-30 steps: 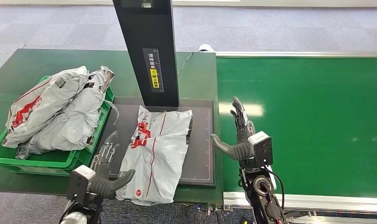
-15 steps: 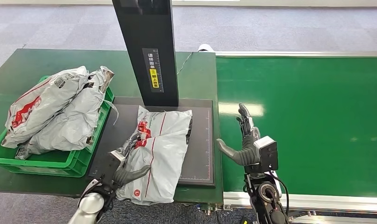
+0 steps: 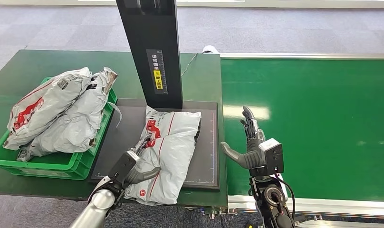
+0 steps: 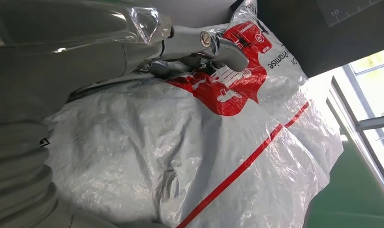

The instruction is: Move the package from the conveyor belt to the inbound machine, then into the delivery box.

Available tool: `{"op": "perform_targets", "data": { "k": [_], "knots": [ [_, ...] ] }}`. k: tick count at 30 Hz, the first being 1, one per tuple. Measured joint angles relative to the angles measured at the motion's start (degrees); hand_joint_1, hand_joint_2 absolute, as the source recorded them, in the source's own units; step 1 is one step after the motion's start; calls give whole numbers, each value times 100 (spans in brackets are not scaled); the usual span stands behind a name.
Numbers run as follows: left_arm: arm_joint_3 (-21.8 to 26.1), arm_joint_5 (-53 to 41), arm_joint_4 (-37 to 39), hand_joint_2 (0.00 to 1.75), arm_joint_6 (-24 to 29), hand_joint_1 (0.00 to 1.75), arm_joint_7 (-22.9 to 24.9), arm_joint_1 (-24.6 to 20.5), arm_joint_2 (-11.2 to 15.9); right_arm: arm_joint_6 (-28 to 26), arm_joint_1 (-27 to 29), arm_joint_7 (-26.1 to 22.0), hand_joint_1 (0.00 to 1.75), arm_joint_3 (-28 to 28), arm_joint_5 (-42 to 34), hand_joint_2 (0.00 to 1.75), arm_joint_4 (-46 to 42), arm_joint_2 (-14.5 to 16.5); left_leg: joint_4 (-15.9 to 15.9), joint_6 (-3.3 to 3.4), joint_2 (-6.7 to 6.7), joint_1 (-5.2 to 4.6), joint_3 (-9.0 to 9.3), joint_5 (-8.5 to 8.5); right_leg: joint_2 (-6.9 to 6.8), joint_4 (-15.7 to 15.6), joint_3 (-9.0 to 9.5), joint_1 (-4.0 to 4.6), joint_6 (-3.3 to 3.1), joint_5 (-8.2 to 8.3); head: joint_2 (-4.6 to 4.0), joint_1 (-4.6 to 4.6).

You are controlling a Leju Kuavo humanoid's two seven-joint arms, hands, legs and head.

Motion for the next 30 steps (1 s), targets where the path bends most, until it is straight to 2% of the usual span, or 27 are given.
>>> {"op": "perform_targets", "data": {
  "k": [12, 13, 16, 17, 30],
  "knots": [
    [-67, -11, 92, 175, 33, 0, -8, -46, 17, 16, 0, 5, 0, 0, -19, 175, 0, -8, 0, 0, -1, 0, 16, 0, -1, 0, 17, 0, 0, 0, 0, 1],
    [-95, -28, 104, 175, 54, 36, -5, -49, 24, 25, 0, 6, 0, 0, -26, 175, 0, -10, 0, 0, -2, 0, 17, 0, -1, 0, 19, 0, 0, 0, 0, 1],
    [-205, -121, 137, 175, 170, 167, 8, -53, 41, 62, 0, 8, 0, 0, -42, 175, 0, -18, 0, 0, -4, 0, 20, 0, -3, 0, 23, 0, 0, 0, 0, 0],
    [-243, -148, 144, 175, 212, 175, 11, -53, 45, 74, 0, 9, 0, 0, -44, 175, 0, -22, 0, 0, -5, 0, 21, 0, -4, 0, 25, 0, 0, -1, 0, -1],
    [-349, -148, -14, 175, 534, 175, 14, 34, 139, 94, -1, 43, 0, 0, -57, 175, 0, -79, -1, 0, -5, 0, 33, -1, -4, 0, 37, 0, 0, -1, 0, 0]
  ]
}}
